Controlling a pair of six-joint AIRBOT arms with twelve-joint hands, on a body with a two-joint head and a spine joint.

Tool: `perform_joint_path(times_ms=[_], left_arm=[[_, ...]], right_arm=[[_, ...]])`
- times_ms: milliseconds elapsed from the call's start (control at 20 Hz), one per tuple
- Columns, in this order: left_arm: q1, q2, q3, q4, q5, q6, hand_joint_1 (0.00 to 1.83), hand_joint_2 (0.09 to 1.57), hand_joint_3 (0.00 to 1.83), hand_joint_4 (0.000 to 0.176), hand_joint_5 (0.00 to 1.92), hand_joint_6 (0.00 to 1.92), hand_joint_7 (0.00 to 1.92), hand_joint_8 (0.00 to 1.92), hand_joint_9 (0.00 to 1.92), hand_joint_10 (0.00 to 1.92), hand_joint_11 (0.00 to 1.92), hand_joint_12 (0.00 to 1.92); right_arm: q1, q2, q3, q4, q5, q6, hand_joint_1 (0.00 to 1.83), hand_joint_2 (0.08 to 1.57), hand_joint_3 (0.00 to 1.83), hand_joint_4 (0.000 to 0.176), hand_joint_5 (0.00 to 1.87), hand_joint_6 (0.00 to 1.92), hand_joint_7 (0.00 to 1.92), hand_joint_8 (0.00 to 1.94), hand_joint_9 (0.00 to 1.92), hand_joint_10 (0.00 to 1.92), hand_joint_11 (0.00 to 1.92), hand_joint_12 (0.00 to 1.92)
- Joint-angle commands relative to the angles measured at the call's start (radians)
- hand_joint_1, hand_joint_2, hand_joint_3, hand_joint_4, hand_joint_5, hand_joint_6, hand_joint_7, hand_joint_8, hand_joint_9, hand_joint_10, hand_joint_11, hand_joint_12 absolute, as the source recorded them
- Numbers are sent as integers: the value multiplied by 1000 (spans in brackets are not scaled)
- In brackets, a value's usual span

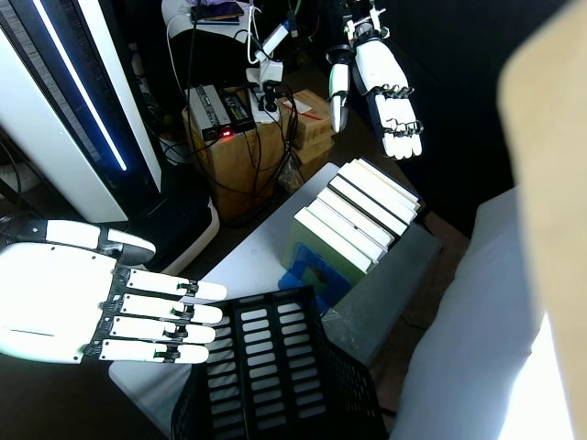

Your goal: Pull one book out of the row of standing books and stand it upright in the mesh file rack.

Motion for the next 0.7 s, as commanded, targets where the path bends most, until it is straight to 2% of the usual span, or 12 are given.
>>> perform_joint_path(times_ms=[0,200,250,300,350,400,450,550,650], left_arm=[[-20,-5,13,-6,-91,-4,291,1384,17,0,45,14,0,0,0,0,0,2],[-58,-36,45,66,-21,-20,278,1385,9,0,58,12,0,0,0,0,0,0],[-70,-44,55,92,2,-31,254,1386,8,0,63,12,0,0,0,0,0,0],[-78,-48,59,108,19,-33,254,1386,8,0,63,12,0,0,0,0,0,0],[-89,-55,65,132,47,-36,139,1372,2,6,56,8,0,0,0,0,0,0],[-96,-62,71,147,65,-41,27,1339,0,40,72,13,0,0,0,0,0,0],[-105,-72,79,165,86,-46,0,1334,0,50,95,22,0,0,0,0,0,0],[-121,-88,94,197,131,-47,19,1330,0,56,180,44,0,0,0,0,0,0],[-129,-99,102,214,162,-45,4,1324,0,49,240,56,0,0,0,0,0,0]], right_arm=[[10,3,11,14,101,4,314,1263,21,0,0,0,0,0,0,0,0,396],[0,-11,23,16,93,4,325,1265,14,0,0,0,0,0,0,0,0,390],[-3,-13,26,19,91,4,328,1263,3,0,0,0,0,0,0,0,0,122],[-5,-14,26,24,90,4,328,1263,3,0,0,0,0,0,0,0,0,122],[-10,-16,26,34,91,4,312,1261,0,6,0,0,0,0,0,0,0,24],[-15,-17,26,39,92,4,313,1268,3,0,0,0,0,0,0,0,0,4],[-21,-17,26,46,95,4,319,1271,4,0,0,0,0,0,0,0,0,0],[-32,-17,26,59,102,4,298,1268,2,9,0,0,0,0,0,0,0,0],[-35,-18,26,67,104,4,300,1266,1,3,0,0,0,0,0,0,29,15]])
